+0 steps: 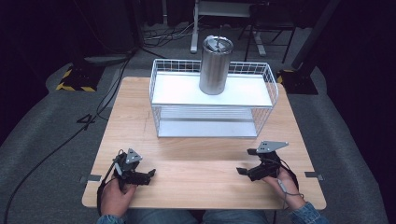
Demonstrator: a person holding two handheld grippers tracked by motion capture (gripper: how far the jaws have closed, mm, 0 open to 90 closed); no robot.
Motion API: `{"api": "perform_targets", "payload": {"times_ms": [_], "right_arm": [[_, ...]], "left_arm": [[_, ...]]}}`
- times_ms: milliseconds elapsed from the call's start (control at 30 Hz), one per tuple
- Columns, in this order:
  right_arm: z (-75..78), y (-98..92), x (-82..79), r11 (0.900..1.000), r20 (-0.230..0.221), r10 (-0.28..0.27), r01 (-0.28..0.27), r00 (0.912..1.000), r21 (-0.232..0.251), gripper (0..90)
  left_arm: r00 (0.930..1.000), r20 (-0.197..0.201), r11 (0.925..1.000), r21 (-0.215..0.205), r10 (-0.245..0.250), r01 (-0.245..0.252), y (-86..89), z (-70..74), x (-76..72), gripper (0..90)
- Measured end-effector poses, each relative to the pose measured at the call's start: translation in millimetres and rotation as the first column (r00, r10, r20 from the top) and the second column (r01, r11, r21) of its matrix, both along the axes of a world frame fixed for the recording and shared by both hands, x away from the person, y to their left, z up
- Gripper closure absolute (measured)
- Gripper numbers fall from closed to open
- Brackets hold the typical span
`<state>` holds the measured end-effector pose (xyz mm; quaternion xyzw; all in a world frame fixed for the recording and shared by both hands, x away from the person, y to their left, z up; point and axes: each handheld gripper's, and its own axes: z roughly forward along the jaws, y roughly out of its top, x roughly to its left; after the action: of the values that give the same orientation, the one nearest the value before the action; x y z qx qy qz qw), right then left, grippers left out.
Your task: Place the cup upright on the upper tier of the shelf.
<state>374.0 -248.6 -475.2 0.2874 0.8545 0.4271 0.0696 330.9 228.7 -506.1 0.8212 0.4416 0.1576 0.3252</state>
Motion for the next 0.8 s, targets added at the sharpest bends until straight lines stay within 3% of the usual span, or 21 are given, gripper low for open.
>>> {"api": "perform_targets", "payload": {"times_ms": [300,800], "right_arm": [[-17.8,2.2,-1.3,1.0,-0.029,-0.008,0.008,0.9996,-0.012,3.7],[-27.8,5.6,-2.1,0.996,0.004,-0.006,0.006,1.0,-0.085,3.7]], "left_arm": [[1.0,0.0,1.0,0.0,0.0,0.0,0.0,0.0,0.0,4.8],[1.0,0.0,1.0,0.001,0.001,-0.001,0.0,0.1,-0.1,4.8]]}}
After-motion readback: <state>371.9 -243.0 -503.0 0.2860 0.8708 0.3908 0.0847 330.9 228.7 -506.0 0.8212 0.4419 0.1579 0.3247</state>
